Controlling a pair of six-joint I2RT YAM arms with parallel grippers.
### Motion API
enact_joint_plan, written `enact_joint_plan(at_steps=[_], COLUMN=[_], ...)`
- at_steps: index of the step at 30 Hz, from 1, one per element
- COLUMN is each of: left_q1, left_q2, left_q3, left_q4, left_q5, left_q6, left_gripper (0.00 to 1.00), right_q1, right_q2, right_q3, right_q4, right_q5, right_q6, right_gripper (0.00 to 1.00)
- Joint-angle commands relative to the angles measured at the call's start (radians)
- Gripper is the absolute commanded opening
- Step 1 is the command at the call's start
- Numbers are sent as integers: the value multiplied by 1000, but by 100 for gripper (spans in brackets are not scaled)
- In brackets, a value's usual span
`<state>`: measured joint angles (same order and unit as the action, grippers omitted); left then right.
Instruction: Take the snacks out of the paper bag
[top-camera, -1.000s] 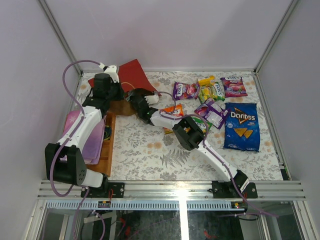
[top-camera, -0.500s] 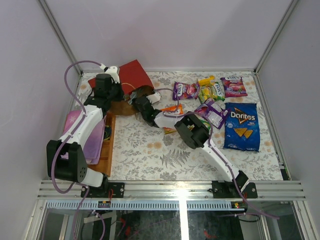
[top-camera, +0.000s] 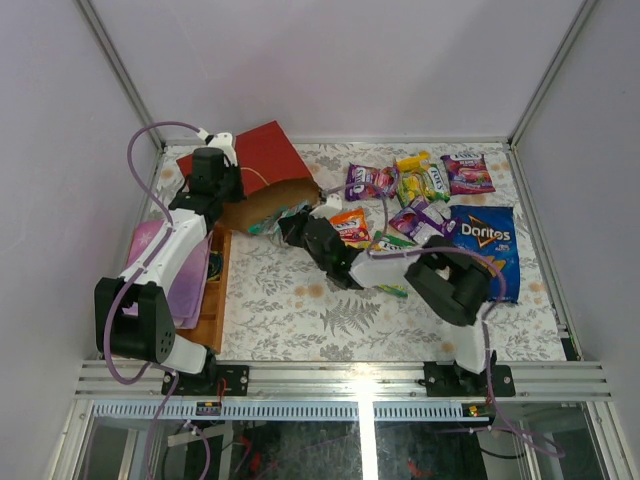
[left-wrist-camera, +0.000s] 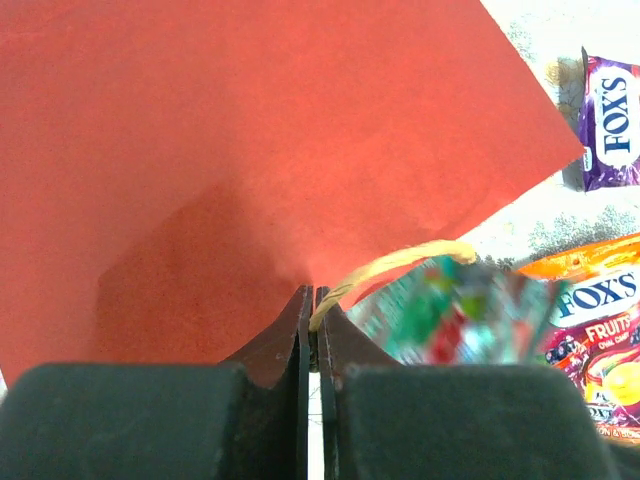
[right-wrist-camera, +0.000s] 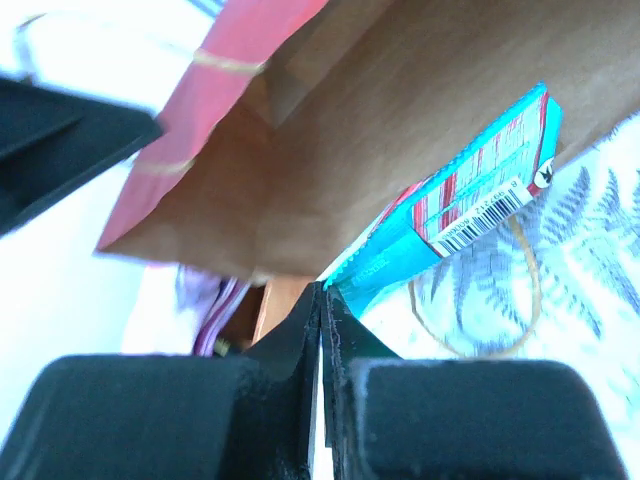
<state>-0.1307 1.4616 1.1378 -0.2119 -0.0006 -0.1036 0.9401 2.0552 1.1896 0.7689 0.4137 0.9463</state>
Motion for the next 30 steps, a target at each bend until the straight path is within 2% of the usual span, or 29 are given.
enact_joint_plan(at_steps=[1,7,13,16,20,23,26,30], left_q1=[5,5,5,5,5,6,7,9], left_q2=[7,7,7,7,3,-16,-27,-22], left_q3=[35,40,37,39,37,23,12,11], left_q4=[16,14,13,14,7,8,12,17], left_q5=[-57,-77,-82,-89,-99,-125,-131,-115], left_q6=[-16,-20,-22,-25,-20,-11,-6,-4], left_gripper=[0,0,0,0,0,0,0,0], right_q1=[65,82,110,125,152,165,165,153], right_q2=[-277,-566,-742,-715,-607,-552,-567,-621], right_q3=[-192,-370,-404,-353,-216,-175,-245,-407], right_q4=[158,133,5,-31,-36,-6,22,-30], right_q5=[11,-133,-217,-267,-418,-533,-497,-358], right_q6=[-188,-354,-498,-536,-534,-499,-460,-433], right_gripper=[0,0,0,0,0,0,0,0])
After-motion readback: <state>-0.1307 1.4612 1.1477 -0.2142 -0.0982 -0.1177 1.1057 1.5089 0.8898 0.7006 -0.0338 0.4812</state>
